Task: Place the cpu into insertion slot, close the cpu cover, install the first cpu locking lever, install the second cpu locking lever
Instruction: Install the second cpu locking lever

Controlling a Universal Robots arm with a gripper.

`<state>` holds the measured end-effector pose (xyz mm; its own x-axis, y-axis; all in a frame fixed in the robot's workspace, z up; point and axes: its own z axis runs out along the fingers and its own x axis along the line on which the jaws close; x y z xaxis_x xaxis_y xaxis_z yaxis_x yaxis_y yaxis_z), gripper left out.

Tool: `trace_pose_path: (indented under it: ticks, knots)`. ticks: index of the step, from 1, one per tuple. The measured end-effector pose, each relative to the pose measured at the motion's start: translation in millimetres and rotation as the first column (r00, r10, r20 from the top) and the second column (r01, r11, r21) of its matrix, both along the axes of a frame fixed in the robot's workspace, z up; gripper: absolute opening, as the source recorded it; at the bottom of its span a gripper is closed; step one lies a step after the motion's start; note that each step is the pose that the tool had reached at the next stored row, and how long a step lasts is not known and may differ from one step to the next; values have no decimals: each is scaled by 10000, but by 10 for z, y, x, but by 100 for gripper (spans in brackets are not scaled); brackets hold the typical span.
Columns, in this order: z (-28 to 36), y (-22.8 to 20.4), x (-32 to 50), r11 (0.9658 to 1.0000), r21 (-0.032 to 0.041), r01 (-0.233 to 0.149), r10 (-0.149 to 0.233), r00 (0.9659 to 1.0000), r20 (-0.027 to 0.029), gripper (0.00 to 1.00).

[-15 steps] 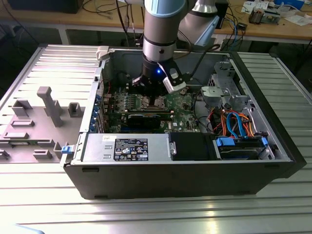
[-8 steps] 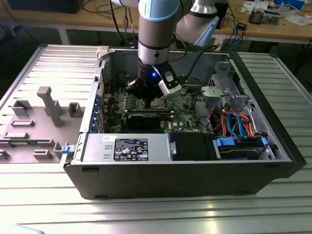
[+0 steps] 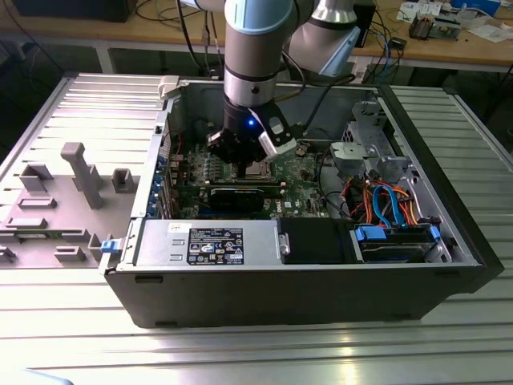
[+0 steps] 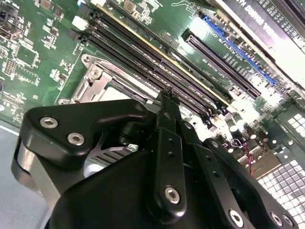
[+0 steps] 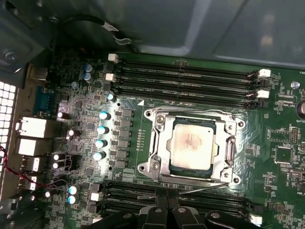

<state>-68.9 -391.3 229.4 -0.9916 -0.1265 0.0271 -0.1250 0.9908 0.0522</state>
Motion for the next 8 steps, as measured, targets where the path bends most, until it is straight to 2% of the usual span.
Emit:
trace_pose_path:
  ticks: [2, 4, 6, 8]
  knots:
    - [-1, -1, -5, 10000, -1, -63, 63, 10000, -31, 11]
    - [-7, -1, -10, 9998, 2, -192, 192, 9997, -168, 11]
    - [-14, -5, -13, 9996, 2, -283, 283, 9993, -235, 11]
    - [-28, -8, -16, 9994, 10, -358, 359, 9990, -251, 11]
